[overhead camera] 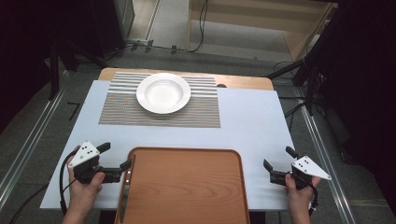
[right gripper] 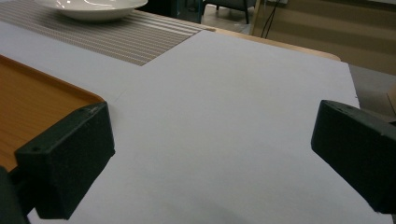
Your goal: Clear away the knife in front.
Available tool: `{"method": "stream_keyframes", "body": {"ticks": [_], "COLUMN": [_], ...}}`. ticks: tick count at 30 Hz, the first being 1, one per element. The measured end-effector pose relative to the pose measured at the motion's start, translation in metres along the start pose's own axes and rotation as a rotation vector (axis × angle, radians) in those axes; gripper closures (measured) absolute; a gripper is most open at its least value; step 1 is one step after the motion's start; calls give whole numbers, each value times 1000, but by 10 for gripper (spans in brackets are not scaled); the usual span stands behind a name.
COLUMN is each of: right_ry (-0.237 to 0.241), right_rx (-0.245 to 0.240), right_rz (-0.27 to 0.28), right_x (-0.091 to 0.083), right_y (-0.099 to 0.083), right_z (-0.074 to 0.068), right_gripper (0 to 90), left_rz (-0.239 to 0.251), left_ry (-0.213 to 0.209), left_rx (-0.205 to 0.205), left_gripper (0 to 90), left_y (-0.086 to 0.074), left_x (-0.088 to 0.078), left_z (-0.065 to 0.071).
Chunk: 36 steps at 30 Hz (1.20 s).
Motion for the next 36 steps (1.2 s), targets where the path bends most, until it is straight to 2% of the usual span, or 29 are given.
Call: {"method": "stream_keyframes", "body": {"ticks": [3,7,17,20,25,36], "right_ry": [1,-1,-5,-5,-5,-5], "right_rx": [-4,-5,-3,-2,-3,0], "right_rz": [0,-1,-2,-2,-2,0], "right_x": [0,1,1,1,1,0], "right_y": [0,0,0,0,0,0], "right_z": [0,0,0,0,1,1], "right_gripper": [0,0,0,0,0,0], "left_rz": [3,14,43,29,22,34], "left_ry": [13,20,87,111,133,163], "left_rx": [19,5,-36,-35,-49,-38], "left_gripper": [0,0,0,0,0,0], "left_y": [0,0,-6,-10,-16,-24], "left_x": [-1,-6,-23,-25,-28,-39], "left_z": [-5,-17,-53,-63,-74,-93]}}
Point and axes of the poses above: each handheld gripper's, and its own axes: x roughly forward along the jaws, y roughly out of its top, z roughly to its right, the point moved 6 cm from there along x, roughly forward along the jaws, and after that the axes turned 3 degrees about z, right-handed, at the moved point
